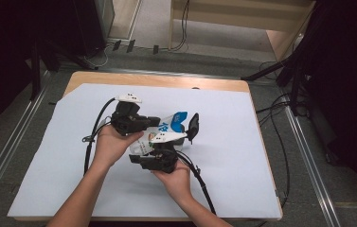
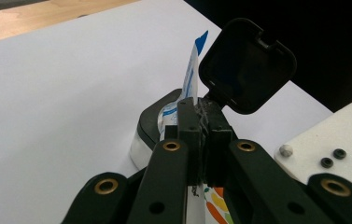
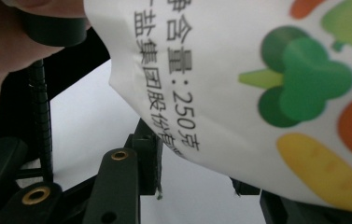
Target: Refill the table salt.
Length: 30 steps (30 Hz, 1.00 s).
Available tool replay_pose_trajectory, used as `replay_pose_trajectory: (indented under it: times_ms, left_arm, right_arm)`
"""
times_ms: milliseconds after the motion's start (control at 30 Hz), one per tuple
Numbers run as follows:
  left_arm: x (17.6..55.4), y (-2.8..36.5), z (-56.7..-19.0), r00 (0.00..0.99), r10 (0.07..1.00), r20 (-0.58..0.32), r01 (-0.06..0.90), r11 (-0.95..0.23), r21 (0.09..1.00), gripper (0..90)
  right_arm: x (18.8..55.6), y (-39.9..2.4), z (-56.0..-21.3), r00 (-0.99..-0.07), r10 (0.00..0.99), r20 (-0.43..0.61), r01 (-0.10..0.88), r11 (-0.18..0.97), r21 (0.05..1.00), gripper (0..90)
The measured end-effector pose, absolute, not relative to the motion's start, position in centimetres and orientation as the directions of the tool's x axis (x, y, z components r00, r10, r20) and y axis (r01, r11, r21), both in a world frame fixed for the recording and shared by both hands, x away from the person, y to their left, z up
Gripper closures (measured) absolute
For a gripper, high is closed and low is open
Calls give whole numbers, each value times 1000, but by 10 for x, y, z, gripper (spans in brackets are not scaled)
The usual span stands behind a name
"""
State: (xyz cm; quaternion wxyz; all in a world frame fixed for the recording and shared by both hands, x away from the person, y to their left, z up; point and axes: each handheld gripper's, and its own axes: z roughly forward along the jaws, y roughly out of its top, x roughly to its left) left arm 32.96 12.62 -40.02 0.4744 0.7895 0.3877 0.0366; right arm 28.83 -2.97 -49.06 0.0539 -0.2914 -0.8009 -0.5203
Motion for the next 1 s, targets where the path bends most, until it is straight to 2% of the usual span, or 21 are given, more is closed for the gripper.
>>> replay_pose_trajectory:
  times_ms: [1000]
  left_arm:
    - [328,139,-404,696,632,-340,621,-295,726,895]
  right_arm:
    - [285,-33,-509,-811,477,338,512,298,806,618]
